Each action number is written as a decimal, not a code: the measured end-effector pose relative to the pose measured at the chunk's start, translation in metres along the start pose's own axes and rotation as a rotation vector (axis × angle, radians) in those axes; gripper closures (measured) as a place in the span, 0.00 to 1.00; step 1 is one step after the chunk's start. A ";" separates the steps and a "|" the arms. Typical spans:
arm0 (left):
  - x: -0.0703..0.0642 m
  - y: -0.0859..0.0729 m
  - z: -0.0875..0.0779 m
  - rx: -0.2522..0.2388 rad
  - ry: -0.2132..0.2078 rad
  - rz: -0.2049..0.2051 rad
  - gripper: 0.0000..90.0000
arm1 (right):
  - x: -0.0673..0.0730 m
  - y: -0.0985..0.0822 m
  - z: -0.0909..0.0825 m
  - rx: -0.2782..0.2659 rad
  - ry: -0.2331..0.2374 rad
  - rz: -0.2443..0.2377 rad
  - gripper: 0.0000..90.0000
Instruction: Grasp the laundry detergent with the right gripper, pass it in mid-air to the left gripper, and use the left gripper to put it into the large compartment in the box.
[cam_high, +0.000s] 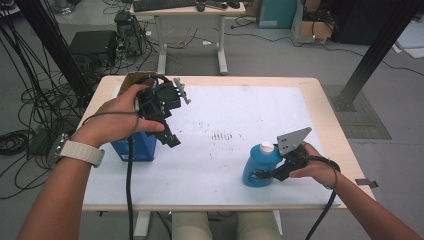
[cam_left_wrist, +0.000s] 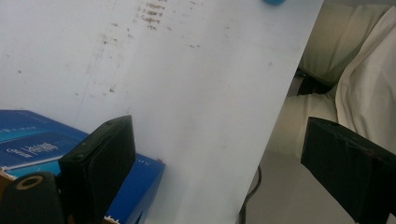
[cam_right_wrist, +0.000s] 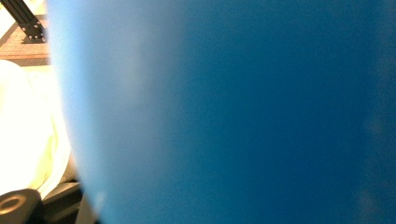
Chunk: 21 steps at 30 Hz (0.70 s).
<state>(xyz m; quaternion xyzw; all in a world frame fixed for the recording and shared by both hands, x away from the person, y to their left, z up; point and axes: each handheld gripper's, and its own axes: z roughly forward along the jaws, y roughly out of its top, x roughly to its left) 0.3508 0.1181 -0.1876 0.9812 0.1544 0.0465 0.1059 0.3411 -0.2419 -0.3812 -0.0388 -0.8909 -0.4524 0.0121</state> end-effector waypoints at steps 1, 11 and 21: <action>0.000 0.000 0.000 0.001 -0.002 0.002 0.12 | 0.000 0.000 0.000 0.000 0.000 0.000 0.48; -0.001 0.000 0.000 -0.002 0.002 0.004 0.12 | 0.000 0.000 0.000 0.001 -0.002 -0.004 0.48; 0.000 0.000 0.001 0.000 0.000 0.001 0.11 | 0.001 0.000 0.000 -0.007 -0.006 -0.004 0.48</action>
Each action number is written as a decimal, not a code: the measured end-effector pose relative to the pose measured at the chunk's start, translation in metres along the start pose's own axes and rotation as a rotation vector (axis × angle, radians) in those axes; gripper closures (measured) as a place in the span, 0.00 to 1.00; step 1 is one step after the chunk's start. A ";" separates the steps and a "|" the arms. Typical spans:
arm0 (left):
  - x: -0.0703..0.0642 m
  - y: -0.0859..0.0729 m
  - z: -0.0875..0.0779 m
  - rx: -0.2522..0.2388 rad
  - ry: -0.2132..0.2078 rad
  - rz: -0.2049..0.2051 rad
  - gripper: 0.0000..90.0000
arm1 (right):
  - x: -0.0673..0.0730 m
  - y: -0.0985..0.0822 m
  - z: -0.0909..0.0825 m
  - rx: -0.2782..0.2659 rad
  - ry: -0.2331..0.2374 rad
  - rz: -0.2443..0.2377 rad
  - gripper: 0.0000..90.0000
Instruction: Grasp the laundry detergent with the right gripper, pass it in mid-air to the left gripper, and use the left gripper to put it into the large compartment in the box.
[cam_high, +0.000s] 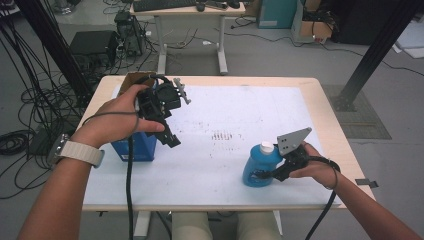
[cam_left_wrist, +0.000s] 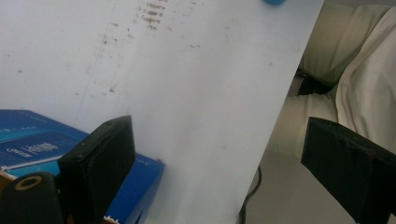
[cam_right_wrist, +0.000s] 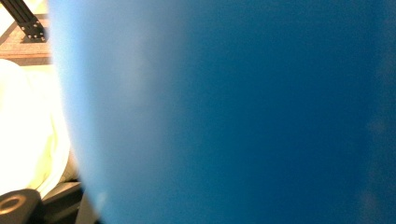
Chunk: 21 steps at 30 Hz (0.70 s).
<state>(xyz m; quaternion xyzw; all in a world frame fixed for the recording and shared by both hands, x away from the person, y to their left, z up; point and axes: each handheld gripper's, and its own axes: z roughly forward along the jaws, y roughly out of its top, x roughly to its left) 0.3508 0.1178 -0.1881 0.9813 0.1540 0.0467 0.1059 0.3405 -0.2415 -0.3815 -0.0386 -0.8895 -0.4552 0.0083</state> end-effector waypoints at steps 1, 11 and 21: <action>0.001 0.000 0.000 0.002 -0.008 0.010 0.11 | 0.000 0.000 0.000 0.002 0.001 -0.001 0.48; 0.000 0.002 0.000 0.006 -0.003 0.003 0.11 | -0.001 0.001 -0.001 0.008 0.005 -0.023 0.48; -0.002 0.008 -0.006 -0.014 0.002 0.006 0.11 | -0.004 0.014 -0.019 -0.026 -0.017 -0.020 0.48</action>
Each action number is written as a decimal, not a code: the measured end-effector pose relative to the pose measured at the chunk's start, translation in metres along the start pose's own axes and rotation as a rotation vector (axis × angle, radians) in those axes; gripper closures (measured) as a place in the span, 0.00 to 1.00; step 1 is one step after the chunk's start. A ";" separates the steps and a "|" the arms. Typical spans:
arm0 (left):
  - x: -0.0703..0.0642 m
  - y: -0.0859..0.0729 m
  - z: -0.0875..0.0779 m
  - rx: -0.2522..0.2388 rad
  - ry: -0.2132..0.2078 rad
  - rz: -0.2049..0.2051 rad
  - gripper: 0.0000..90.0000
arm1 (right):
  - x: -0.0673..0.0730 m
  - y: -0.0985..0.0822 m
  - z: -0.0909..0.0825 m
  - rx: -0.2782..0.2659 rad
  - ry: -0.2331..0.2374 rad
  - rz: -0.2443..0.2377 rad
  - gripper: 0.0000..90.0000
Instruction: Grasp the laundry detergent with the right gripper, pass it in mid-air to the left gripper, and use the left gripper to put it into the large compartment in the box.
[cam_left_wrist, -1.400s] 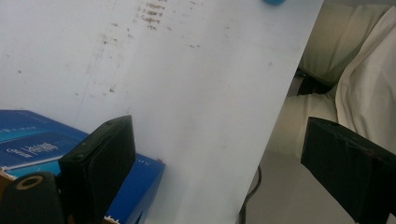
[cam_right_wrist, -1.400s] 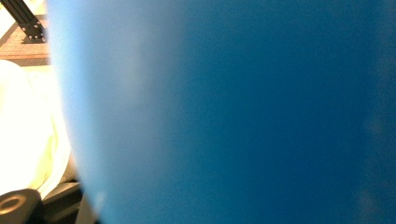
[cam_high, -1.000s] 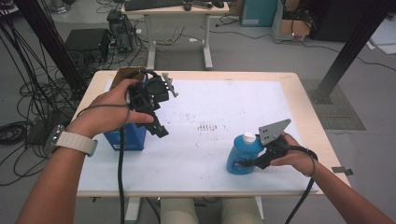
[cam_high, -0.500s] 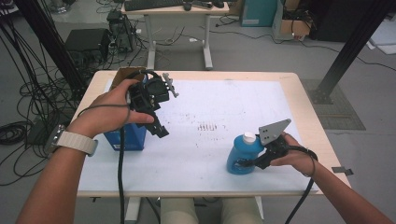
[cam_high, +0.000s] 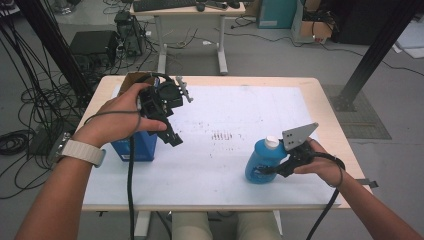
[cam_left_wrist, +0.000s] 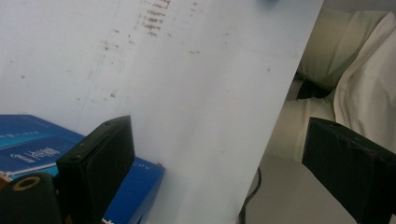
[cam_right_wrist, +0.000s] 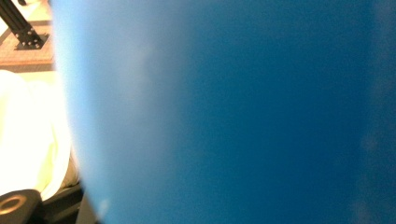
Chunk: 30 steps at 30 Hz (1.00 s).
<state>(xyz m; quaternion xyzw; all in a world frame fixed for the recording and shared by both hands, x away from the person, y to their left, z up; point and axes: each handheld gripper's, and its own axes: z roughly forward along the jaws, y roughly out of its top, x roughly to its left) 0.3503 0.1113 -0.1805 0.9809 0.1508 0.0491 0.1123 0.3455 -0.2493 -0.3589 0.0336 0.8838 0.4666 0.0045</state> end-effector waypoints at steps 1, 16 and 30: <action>0.000 0.001 -0.002 -0.003 0.002 0.001 0.11 | 0.000 0.002 -0.001 0.000 0.000 0.000 0.48; -0.018 0.027 -0.018 -0.026 0.028 0.042 0.09 | 0.003 0.046 -0.011 0.007 0.065 0.004 0.48; -0.027 0.054 -0.027 -0.015 -0.011 0.102 0.06 | -0.003 0.080 -0.010 0.018 0.083 -0.020 0.48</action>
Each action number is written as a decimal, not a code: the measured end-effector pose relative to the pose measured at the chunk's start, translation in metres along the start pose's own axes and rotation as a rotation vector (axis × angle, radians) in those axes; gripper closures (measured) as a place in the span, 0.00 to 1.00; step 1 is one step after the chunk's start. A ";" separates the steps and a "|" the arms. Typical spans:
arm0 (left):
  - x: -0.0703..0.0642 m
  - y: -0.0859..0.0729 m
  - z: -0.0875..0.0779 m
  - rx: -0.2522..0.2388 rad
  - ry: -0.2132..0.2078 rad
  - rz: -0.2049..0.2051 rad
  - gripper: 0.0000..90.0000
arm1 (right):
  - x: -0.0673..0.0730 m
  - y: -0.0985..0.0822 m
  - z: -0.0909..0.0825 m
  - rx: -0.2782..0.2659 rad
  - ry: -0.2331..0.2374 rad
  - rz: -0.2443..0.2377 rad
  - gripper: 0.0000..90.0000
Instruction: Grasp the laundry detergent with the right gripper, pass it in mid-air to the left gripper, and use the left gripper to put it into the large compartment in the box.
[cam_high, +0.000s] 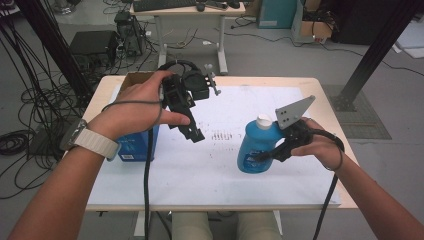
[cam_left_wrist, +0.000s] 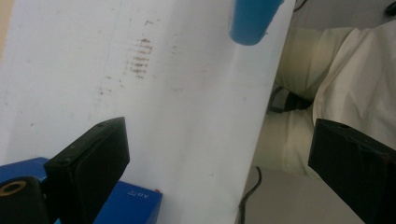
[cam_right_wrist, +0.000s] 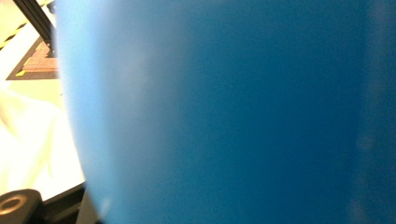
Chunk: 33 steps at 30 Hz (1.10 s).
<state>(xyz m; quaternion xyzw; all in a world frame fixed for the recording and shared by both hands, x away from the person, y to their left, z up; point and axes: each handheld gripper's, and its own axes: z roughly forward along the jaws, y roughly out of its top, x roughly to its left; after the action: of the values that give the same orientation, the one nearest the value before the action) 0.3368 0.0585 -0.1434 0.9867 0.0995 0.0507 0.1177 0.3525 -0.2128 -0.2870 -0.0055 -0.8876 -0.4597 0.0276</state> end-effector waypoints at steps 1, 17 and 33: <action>0.000 0.002 0.000 0.005 -0.004 0.003 0.06 | -0.001 0.002 0.001 0.000 0.002 -0.001 0.48; 0.001 0.033 -0.004 0.004 -0.012 0.074 0.06 | -0.011 0.024 0.010 0.008 0.018 -0.023 0.48; 0.001 0.049 0.004 -0.009 -0.049 0.116 0.05 | -0.016 0.034 0.027 0.051 0.033 -0.041 0.48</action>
<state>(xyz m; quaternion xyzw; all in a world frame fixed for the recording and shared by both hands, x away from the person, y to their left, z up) 0.3479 0.0109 -0.1356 0.9913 0.0389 0.0337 0.1214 0.3685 -0.1715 -0.2757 0.0211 -0.8984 -0.4375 0.0328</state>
